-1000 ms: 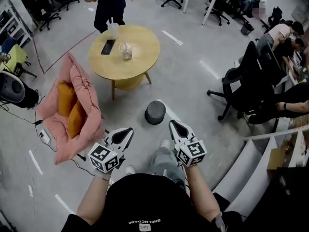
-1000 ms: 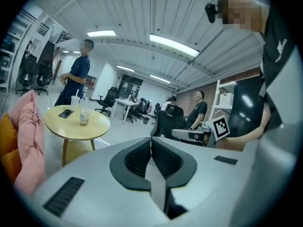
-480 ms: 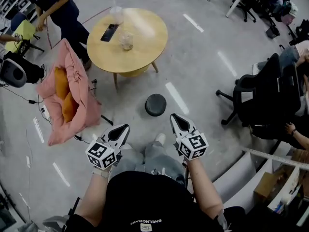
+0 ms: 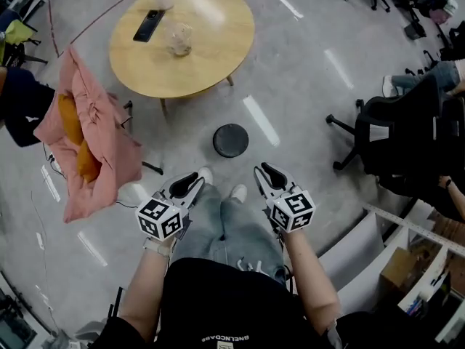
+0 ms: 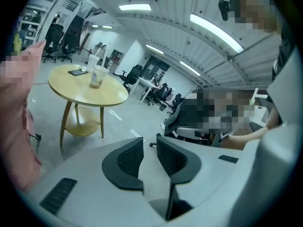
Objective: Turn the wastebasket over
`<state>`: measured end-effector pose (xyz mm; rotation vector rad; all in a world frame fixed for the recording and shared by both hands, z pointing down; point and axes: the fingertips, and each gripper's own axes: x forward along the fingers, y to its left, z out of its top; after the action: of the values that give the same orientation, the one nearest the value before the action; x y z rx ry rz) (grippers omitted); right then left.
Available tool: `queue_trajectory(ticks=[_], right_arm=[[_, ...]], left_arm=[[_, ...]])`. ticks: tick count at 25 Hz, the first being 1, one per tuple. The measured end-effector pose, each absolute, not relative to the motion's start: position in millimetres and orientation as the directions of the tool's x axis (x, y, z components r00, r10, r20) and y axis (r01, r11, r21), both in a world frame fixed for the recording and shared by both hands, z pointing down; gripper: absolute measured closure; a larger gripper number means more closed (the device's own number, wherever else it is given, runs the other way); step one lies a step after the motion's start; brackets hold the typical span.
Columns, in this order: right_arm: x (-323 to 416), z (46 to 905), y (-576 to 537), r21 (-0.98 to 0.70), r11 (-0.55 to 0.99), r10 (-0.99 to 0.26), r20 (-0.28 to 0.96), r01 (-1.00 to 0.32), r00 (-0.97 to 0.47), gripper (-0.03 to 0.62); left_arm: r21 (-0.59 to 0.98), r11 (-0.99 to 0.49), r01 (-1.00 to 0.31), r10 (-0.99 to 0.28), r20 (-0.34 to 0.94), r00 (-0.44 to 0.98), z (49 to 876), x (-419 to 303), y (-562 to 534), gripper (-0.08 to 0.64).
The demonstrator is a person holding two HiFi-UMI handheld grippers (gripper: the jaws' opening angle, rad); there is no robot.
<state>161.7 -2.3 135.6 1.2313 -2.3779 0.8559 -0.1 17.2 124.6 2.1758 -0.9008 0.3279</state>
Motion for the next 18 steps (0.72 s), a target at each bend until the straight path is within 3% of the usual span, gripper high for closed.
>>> queue_trajectory(ticks=[8,18], right_arm=[[168.9,250.5,-34.3,-0.414,0.327,-0.558,0.64,-0.849,-0.527,0.426],[207.6,434.5,-60.0,-0.467,0.166,-0.492,0.724,-0.869,-0.483,0.358]], left_arm=[[0.66,-0.457,-0.597,-0.322,0.503,0.802,237.8,23.0,-34.7,0.431],[0.634,-0.443,-0.634,-0.179,0.63,0.756,415.4,48.1,-70.8,0.332]])
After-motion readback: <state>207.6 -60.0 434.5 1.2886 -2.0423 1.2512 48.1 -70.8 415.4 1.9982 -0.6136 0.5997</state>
